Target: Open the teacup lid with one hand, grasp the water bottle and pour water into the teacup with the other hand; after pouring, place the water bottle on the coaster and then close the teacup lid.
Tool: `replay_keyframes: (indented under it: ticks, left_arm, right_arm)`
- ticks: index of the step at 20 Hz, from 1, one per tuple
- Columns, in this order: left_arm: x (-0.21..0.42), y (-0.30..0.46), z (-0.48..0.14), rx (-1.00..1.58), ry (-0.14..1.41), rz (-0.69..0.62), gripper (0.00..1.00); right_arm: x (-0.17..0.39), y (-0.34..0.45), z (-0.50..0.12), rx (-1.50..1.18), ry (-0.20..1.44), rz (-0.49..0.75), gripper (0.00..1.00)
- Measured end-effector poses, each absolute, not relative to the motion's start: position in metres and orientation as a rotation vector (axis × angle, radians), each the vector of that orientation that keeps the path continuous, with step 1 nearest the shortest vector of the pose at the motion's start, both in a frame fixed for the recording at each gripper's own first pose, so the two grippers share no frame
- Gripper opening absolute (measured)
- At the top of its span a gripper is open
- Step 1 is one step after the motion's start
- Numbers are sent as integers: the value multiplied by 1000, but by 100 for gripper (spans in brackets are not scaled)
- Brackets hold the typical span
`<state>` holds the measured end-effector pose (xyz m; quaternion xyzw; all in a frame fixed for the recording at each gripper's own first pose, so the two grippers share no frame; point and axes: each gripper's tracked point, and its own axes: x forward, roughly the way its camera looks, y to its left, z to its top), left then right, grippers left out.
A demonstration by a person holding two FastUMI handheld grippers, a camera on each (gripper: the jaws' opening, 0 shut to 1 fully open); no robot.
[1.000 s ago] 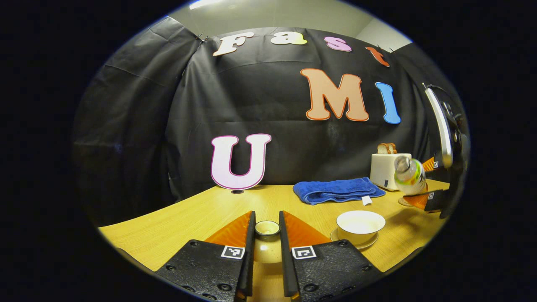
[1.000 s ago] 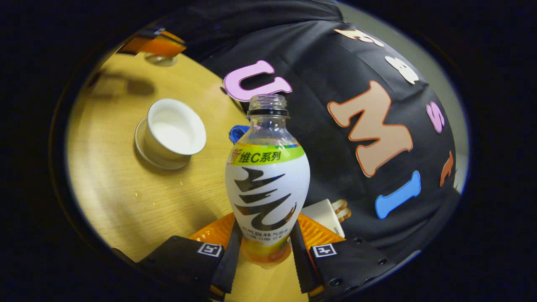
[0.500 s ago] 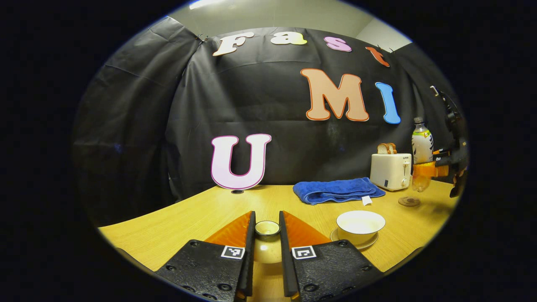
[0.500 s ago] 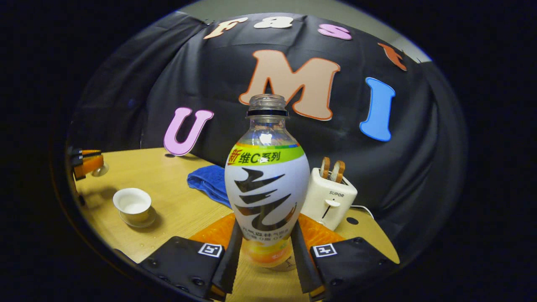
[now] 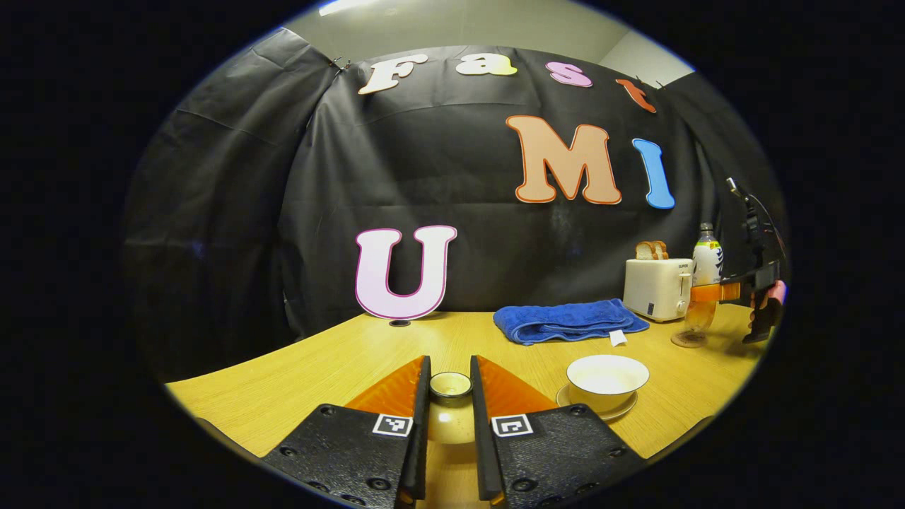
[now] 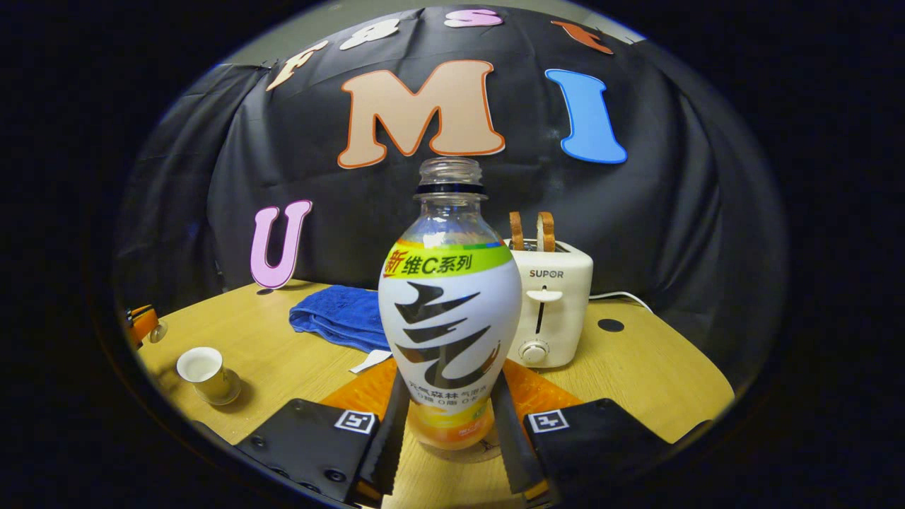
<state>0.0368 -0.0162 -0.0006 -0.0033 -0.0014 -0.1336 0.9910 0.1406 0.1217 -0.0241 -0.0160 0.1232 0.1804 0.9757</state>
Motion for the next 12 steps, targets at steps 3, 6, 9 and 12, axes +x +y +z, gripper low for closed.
replay_keyframes:
  ticks: [3, 6, 9, 12]
  left_arm:
    - [37, -16, -1, -7, -3, -270, 26]
    - [37, -17, 0, -7, -4, -272, 26]
    - [37, -17, -1, -7, -4, -275, 26]
    - [37, -17, -1, -7, -4, -276, 26]
  right_arm:
    - [142, 119, -30, -38, 249, 355, 66]
    - [147, 117, -39, -39, 257, 347, 66]
    - [147, 116, -42, -31, 266, 346, 68]
    - [148, 115, -44, -36, 266, 342, 70]
